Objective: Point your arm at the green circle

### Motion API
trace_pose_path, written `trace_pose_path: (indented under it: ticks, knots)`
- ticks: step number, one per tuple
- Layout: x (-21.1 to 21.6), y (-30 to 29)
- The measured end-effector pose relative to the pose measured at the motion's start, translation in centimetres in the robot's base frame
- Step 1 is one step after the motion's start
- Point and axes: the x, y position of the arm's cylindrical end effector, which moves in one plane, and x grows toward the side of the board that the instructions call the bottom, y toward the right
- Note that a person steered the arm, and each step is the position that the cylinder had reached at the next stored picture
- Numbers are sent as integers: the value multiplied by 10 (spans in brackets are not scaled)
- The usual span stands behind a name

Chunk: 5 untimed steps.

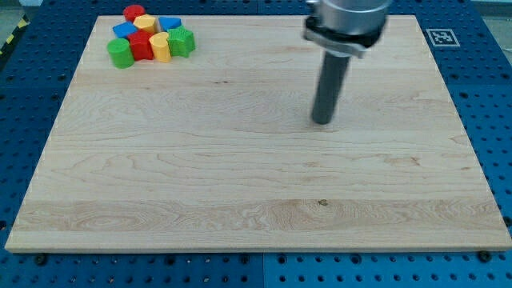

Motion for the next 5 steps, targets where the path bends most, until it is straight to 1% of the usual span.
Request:
trace_pose_path:
  ticks: [3, 4, 5]
  knots:
    - [-35, -226]
    - [-46, -311]
    - [-91, -370]
